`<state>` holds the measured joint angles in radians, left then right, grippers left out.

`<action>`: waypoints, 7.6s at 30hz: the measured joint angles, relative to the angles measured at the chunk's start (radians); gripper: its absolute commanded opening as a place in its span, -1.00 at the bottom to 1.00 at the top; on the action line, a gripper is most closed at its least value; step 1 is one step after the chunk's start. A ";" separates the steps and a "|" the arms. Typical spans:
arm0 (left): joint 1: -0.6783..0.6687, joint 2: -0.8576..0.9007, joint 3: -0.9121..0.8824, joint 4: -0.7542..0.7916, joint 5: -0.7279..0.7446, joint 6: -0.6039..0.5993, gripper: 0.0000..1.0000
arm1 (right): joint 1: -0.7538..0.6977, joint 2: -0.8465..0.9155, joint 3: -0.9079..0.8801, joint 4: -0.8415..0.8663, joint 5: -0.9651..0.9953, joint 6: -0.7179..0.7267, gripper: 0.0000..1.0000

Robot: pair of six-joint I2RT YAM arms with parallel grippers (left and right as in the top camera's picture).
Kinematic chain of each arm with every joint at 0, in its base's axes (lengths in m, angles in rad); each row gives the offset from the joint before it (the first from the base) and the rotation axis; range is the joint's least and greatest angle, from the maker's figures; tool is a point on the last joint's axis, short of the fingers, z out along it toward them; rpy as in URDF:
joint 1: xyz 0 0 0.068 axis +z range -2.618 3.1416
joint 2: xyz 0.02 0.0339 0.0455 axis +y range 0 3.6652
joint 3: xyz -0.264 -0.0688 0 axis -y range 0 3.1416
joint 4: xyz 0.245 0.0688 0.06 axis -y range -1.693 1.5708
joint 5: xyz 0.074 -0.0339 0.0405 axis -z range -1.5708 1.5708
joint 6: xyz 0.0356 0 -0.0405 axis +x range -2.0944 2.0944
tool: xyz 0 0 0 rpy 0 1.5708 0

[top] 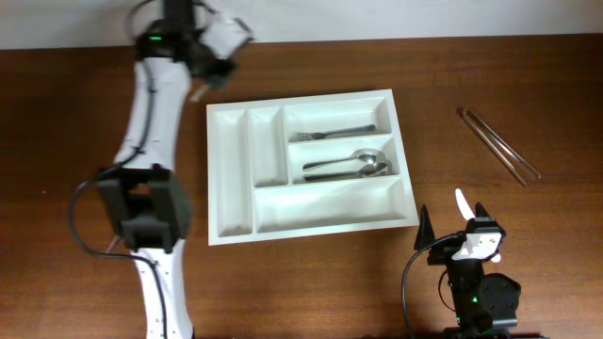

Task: Pack container
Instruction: 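Place the second fork in the upper compartment with the left gripper, then move the left gripper to the remaining spoons and grasp one, then carry the spoon with the left gripper into the narrow left compartment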

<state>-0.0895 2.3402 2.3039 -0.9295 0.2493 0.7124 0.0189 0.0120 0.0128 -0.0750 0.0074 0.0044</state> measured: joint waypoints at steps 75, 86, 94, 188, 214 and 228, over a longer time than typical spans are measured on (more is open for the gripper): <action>0.276 -0.536 -0.883 -0.279 -0.126 -0.168 0.99 | 0.000 0.000 0.000 0.000 0.000 0.000 0.97; 0.398 -0.537 -1.014 -0.200 -0.130 -0.185 0.98 | 0.000 0.000 0.000 0.000 0.000 0.000 0.97; 0.565 -0.539 -1.040 -0.188 -0.134 -0.230 0.98 | 0.000 0.000 0.000 0.000 0.000 0.000 0.97; -0.103 -0.431 -0.691 0.108 -0.001 -0.852 -0.96 | 0.000 0.000 0.000 0.000 0.000 0.000 0.97; -0.078 -0.390 -0.467 -0.281 -0.108 -0.663 0.98 | 0.000 0.000 0.000 0.000 0.000 0.000 0.97; -0.007 -0.664 -0.829 -0.489 -0.258 -0.585 0.68 | 0.000 0.000 0.000 0.000 0.000 0.000 0.97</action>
<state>-0.0963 1.6760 1.4754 -1.4189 -0.0090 0.1272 0.0189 0.0116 0.0128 -0.0746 0.0078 0.0044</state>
